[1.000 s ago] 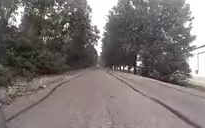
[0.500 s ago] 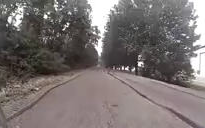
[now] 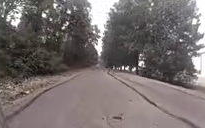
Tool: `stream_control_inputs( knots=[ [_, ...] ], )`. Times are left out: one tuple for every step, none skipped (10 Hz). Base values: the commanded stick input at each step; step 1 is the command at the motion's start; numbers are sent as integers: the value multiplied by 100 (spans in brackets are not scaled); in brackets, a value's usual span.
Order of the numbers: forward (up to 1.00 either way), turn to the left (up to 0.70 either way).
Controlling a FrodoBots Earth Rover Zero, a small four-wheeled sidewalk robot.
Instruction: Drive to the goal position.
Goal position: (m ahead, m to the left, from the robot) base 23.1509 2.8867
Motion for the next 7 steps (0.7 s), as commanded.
stream_control_inputs(
  knots=[
    [70,0],
    [70,0],
    [70,0],
    [70,0],
    [70,0],
    [70,0],
    [70,0]
  ],
)
